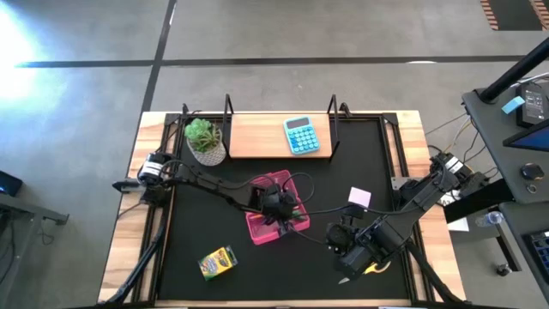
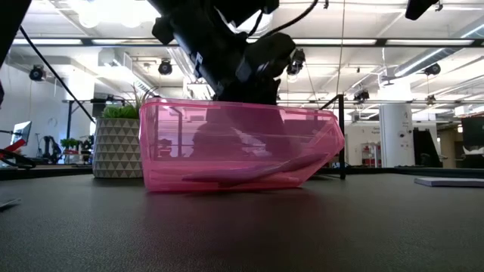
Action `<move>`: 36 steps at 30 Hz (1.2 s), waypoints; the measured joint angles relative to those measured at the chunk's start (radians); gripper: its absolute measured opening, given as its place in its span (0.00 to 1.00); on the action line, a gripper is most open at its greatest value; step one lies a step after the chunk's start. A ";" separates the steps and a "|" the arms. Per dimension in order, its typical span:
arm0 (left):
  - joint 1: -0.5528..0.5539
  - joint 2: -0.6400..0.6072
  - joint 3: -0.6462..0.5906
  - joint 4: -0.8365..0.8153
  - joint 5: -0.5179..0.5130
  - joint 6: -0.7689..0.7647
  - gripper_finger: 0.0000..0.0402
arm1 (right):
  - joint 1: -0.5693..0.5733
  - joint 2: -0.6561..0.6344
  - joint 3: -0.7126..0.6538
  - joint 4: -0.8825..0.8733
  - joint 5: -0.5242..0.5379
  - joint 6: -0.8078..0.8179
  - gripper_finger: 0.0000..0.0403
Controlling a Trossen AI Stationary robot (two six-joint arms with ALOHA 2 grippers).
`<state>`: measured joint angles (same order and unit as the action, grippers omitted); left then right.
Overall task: Pack school essentials
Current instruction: Put the green eraser into the red supply box, then put the purple sticky note into the red supply box
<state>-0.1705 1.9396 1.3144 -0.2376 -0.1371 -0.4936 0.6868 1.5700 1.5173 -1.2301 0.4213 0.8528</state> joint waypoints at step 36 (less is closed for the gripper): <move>-0.077 -0.294 0.040 0.123 0.007 -0.024 0.41 | -0.040 -0.096 -0.210 -0.211 -0.216 0.074 0.40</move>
<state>-0.2472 1.6456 1.3545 -0.1148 -0.1297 -0.5173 0.6468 1.4738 1.3078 -1.4408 0.2049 0.9268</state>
